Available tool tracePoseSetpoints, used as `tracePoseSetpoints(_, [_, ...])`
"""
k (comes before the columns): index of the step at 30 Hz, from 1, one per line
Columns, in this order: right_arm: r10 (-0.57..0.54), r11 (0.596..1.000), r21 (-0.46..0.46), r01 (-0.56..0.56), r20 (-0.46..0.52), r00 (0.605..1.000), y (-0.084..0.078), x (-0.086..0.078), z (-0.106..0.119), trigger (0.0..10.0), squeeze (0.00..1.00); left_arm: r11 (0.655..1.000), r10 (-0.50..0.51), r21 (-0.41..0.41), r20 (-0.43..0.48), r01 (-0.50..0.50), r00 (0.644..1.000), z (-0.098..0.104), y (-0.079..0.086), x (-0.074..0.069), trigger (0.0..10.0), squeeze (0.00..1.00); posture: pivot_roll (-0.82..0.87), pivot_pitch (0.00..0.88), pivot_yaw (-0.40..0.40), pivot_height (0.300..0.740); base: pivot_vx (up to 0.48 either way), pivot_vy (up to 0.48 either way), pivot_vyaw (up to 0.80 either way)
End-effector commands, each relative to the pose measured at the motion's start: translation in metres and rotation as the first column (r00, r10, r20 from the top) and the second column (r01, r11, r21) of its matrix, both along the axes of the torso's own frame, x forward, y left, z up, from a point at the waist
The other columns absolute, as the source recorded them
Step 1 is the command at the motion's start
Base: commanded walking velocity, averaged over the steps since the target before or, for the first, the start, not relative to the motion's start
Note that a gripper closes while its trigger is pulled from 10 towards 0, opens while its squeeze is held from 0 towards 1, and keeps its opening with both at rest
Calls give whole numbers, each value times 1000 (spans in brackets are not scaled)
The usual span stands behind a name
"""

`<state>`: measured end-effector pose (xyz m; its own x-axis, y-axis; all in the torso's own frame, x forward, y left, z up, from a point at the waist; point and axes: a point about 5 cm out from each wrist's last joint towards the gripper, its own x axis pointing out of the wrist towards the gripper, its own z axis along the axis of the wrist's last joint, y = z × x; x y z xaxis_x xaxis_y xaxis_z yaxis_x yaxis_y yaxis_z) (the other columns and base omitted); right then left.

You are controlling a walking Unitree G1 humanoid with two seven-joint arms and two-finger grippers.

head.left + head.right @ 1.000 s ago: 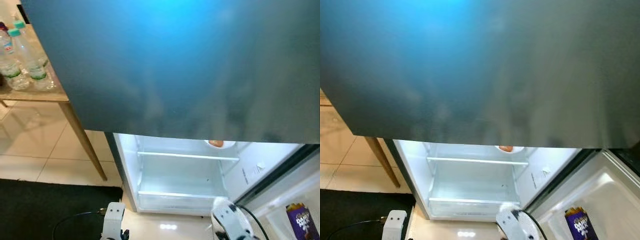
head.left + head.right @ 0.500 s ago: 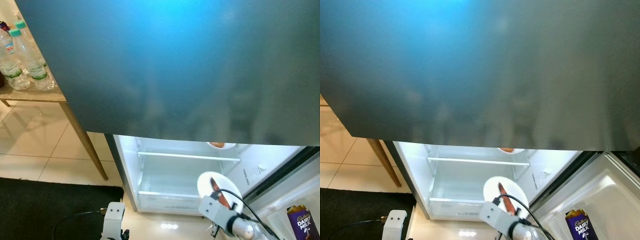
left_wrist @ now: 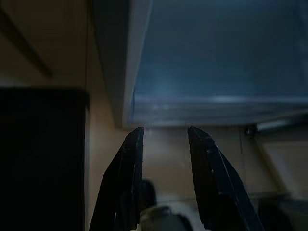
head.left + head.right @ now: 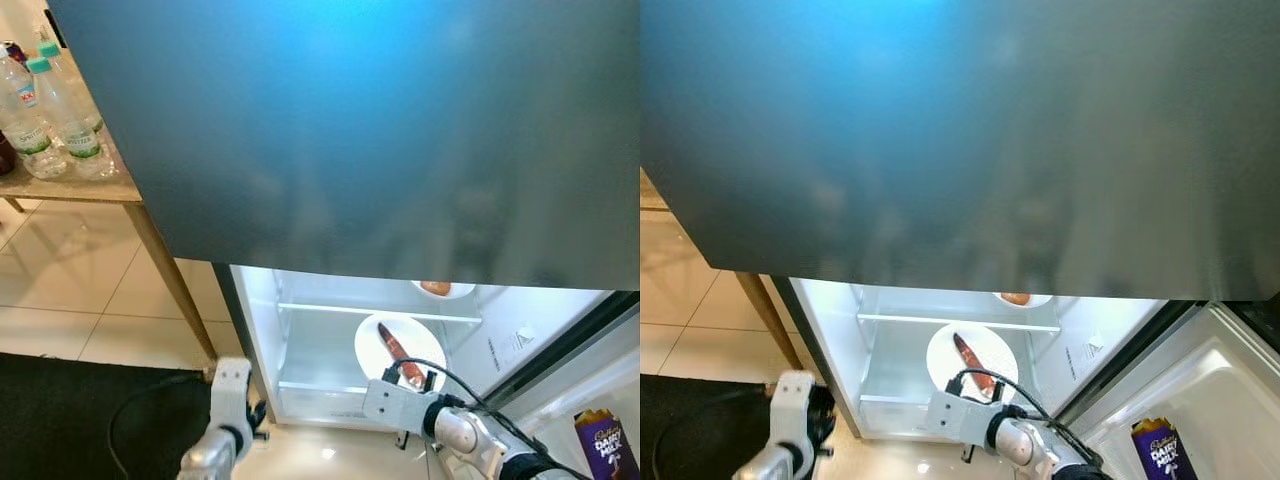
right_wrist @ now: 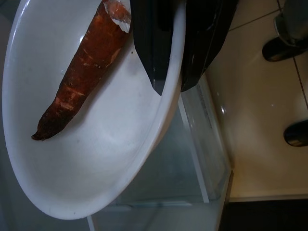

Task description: Restocking fridge

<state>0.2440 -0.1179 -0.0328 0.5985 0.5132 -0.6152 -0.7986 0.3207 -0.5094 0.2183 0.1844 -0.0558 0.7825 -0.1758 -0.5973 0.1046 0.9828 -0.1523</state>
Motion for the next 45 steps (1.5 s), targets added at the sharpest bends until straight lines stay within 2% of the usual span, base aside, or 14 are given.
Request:
tracePoseSetpoints(1, [-14, 1000, 17, 14, 14, 1000, -2, 7, 6, 10000, 0, 1000, 2, -6, 57, -2, 998, 9, 8, 9, 10000, 0, -37, 42, -36, 740, 0, 0, 0])
tracePoseSetpoints(3, [-13, 1000, 17, 13, 17, 1000, -2, 8, 7, 10000, 0, 1000, -3, -10, 78, 4, 997, 12, 9, 13, 10000, 0, -36, 42, -35, 740, 0, 0, 0])
tracePoseSetpoints(5, [6, 999, -41, -4, 60, 998, -6, 15, 11, 10000, 0, 998, -63, -15, 137, 66, 989, 22, 11, 22, 10000, 0, -35, 42, -34, 740, 0, 0, 0])
tracePoseSetpoints(6, [6, 999, -41, -4, 60, 998, -6, 15, 11, 10000, 0, 998, -63, -15, 137, 66, 989, 22, 11, 22, 10000, 0, -35, 42, -34, 740, 0, 0, 0])
tracePoseSetpoints(8, [-3, 997, -75, 10, 92, 996, -10, 21, 14, 10000, 0, 991, -133, -5, 149, 135, 980, 24, 11, 22, 10000, 0, -35, 44, -31, 740, 0, 0, 0])
tracePoseSetpoints(9, [-3, 997, -75, 10, 92, 996, -10, 21, 14, 10000, 0, 991, -133, -5, 149, 135, 980, 24, 11, 22, 10000, 0, -35, 44, -31, 740, 0, 0, 0])
tracePoseSetpoints(12, [-28, 995, -87, 38, 114, 993, -13, 31, 21, 10000, 0, 973, -228, 7, 157, 230, 961, 25, 9, 20, 10000, 0, -35, 47, -31, 740, 0, 0, 0])
tracePoseSetpoints(13, [-28, 995, -87, 38, 114, 993, -13, 31, 21, 10000, 0, 973, -228, 7, 157, 230, 961, 25, 9, 20, 10000, 0, -35, 47, -31, 740, 0, 0, 0])
tracePoseSetpoints(16, [-17, 996, -85, 28, 130, 991, -11, 37, 26, 10000, 0, 936, -352, 42, 156, 350, 923, 25, 5, 16, 10000, 0, -30, 50, -35, 735, 0, 0, 0])
tracePoseSetpoints(20, [-2, 996, -85, 13, 128, 992, -9, 37, 27, 10000, 0, 923, -384, 40, 169, 383, 908, 26, 2, 17, 10000, 0, -29, 50, -37, 735, 0, 0, 0])
tracePoseSetpoints(22, [16, 996, -87, -5, 128, 992, -7, 37, 28, 10000, 0, 902, -430, 57, 197, 427, 881, 30, -1, 19, 10000, 0, -29, 50, -39, 735, 0, 0, 0])
tracePoseSetpoints(31, [38, 995, -101, -25, 135, 990, -6, 39, 30, 10000, 0, 904, -426, 63, 220, 423, 878, 32, -3, 22, 10000, 0, -28, 36, -40, 690, 0, 0, 0])
tracePoseSetpoints(41, [49, 993, -110, -34, 135, 990, -7, 39, 30, 10000, 0, 893, -449, 80, 202, 443, 870, 29, -2, 17, 10000, 0, -29, 36, -39, 685, 0, 0, 0])
tracePoseSetpoints(45, [51, 996, -76, -40, 146, 988, -4, 40, 33, 10000, 0, 880, -474, 115, 192, 460, 859, 30, -1, 18, 10000, 0, -28, 41, -35, 675, 0, 0, 0])
